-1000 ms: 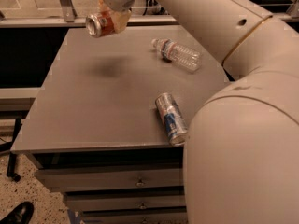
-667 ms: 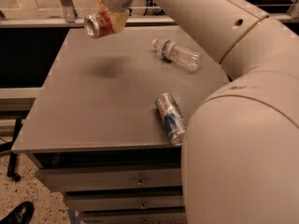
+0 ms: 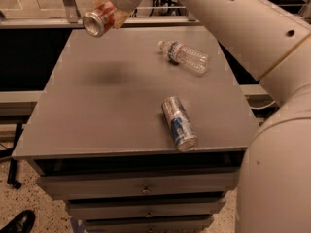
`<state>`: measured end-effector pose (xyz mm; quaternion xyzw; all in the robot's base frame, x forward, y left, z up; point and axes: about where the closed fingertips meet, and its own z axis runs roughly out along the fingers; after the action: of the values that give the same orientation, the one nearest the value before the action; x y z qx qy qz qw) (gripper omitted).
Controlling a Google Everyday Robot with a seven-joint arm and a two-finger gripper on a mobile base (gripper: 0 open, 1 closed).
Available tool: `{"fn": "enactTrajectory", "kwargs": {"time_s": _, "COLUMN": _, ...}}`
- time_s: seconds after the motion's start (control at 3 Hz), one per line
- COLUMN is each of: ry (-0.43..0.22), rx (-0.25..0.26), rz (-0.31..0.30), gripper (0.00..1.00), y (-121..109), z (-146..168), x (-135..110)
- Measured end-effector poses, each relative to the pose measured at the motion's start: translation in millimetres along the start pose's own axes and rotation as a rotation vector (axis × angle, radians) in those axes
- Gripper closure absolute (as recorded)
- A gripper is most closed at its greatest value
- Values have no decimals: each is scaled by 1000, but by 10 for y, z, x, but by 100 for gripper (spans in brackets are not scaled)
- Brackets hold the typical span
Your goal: Place coke can upright
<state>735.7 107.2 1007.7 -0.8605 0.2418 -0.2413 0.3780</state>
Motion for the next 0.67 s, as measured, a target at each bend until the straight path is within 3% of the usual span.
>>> {"fn": "enactTrajectory", "kwargs": {"time_s": 0.33, "ry": -150, "rx": 137, "rz": -11, "gripper": 100, "y": -141, "z": -152, "x": -56}}
{"fn": "enactTrajectory", "kwargs": {"time_s": 0.67, "ry": -322, "rx": 225, "rz": -72, "gripper": 100, "y": -215, "z": -197, "x": -165}}
